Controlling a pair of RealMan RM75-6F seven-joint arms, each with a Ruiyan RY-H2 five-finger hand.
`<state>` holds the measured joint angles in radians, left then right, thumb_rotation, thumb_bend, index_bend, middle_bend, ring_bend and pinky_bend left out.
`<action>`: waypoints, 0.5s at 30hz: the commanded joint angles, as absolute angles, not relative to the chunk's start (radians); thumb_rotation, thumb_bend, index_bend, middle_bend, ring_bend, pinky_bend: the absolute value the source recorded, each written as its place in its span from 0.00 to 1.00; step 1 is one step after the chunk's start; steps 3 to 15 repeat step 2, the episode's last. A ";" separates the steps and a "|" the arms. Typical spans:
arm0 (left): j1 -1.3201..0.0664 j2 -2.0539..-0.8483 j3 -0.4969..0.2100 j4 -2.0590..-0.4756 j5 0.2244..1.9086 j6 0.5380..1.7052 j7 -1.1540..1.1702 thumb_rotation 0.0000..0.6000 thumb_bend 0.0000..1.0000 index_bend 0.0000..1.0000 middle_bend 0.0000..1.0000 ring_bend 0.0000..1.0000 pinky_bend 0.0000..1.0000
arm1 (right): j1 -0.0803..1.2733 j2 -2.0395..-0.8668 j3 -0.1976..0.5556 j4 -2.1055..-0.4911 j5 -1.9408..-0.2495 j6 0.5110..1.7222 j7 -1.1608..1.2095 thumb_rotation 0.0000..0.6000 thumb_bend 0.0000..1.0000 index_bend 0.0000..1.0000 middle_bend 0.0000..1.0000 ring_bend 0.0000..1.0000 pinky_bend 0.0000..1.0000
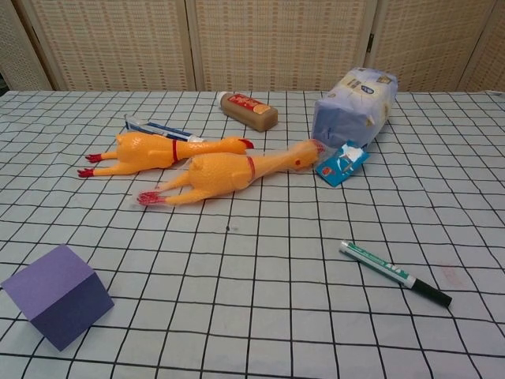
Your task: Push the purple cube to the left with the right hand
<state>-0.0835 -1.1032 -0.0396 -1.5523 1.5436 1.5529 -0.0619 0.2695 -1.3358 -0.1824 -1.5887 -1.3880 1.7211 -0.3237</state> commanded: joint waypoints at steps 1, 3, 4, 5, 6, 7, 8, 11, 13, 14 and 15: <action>-0.085 -1.125 -0.047 -1.565 1.524 1.545 0.000 1.00 0.44 0.00 0.00 0.00 0.11 | 0.234 -1.286 -0.150 -1.574 -1.380 1.687 -0.240 1.00 0.19 0.00 0.00 0.00 0.00; -0.087 -1.130 -0.047 -1.569 1.522 1.540 0.019 1.00 0.44 0.00 0.00 0.00 0.11 | 0.230 -1.278 -0.145 -1.576 -1.387 1.683 -0.235 1.00 0.19 0.00 0.00 0.00 0.00; -0.087 -1.130 -0.047 -1.569 1.522 1.540 0.019 1.00 0.44 0.00 0.00 0.00 0.11 | 0.230 -1.278 -0.145 -1.576 -1.387 1.683 -0.235 1.00 0.19 0.00 0.00 0.00 0.00; -0.087 -1.130 -0.047 -1.569 1.522 1.540 0.019 1.00 0.44 0.00 0.00 0.00 0.11 | 0.230 -1.278 -0.145 -1.576 -1.387 1.683 -0.235 1.00 0.19 0.00 0.00 0.00 0.00; -0.087 -1.130 -0.047 -1.569 1.522 1.540 0.019 1.00 0.44 0.00 0.00 0.00 0.11 | 0.230 -1.278 -0.145 -1.576 -1.387 1.683 -0.235 1.00 0.19 0.00 0.00 0.00 0.00; -0.087 -1.130 -0.047 -1.569 1.522 1.540 0.019 1.00 0.44 0.00 0.00 0.00 0.11 | 0.230 -1.278 -0.145 -1.576 -1.387 1.683 -0.235 1.00 0.19 0.00 0.00 0.00 0.00; -0.087 -1.130 -0.047 -1.569 1.522 1.540 0.019 1.00 0.44 0.00 0.00 0.00 0.11 | 0.230 -1.278 -0.145 -1.576 -1.387 1.683 -0.235 1.00 0.19 0.00 0.00 0.00 0.00; -0.087 -1.130 -0.047 -1.569 1.522 1.540 0.019 1.00 0.44 0.00 0.00 0.00 0.11 | 0.230 -1.278 -0.145 -1.576 -1.387 1.683 -0.235 1.00 0.19 0.00 0.00 0.00 0.00; -0.087 -1.130 -0.047 -1.569 1.522 1.540 0.019 1.00 0.44 0.00 0.00 0.00 0.11 | 0.230 -1.278 -0.145 -1.576 -1.387 1.683 -0.235 1.00 0.19 0.00 0.00 0.00 0.00; -0.087 -1.130 -0.047 -1.569 1.522 1.540 0.019 1.00 0.44 0.00 0.00 0.00 0.11 | 0.230 -1.278 -0.145 -1.576 -1.387 1.683 -0.235 1.00 0.19 0.00 0.00 0.00 0.00; -0.087 -1.130 -0.047 -1.569 1.522 1.540 0.019 1.00 0.44 0.00 0.00 0.00 0.11 | 0.230 -1.278 -0.145 -1.576 -1.387 1.683 -0.235 1.00 0.19 0.00 0.00 0.00 0.00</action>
